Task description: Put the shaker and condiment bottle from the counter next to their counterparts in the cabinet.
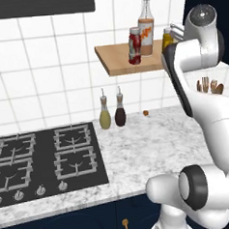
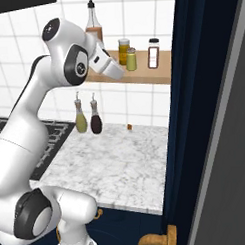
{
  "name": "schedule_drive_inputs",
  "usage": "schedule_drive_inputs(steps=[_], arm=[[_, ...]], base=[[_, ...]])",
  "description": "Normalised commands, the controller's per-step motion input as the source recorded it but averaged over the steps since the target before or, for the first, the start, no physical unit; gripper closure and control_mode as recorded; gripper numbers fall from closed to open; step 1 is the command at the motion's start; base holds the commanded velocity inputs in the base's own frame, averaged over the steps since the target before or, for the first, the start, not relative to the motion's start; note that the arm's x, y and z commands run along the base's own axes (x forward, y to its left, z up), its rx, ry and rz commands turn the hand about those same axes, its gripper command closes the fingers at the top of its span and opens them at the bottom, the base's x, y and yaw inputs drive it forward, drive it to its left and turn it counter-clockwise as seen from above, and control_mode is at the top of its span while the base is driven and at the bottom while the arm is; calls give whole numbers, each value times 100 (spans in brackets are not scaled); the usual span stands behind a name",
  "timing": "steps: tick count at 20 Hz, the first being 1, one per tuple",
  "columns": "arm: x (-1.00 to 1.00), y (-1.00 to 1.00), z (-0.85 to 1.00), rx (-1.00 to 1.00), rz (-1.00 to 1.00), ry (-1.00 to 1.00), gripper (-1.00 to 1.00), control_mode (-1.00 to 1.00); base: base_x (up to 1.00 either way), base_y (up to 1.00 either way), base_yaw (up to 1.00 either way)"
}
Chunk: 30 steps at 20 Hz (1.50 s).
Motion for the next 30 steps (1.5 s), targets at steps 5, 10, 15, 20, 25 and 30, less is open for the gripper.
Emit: schedule_drive_inputs(steps=[5,10,15,20,25,30], arm=[[6,3,6,-1,4,0,100,-100],[26,0,32,0,0,5,100,-100],[17,15,13,-3,0,11,100,-100],[2,8,8,-1,0,16,100,-100],[0,0,1,0,1,3,100,-100],[1,0,-1,-2,2,0,100,-100]], base=[[0,0,0],[0,0,0],[0,0,0],[0,0,0],[0,0,0],[0,0,0]])
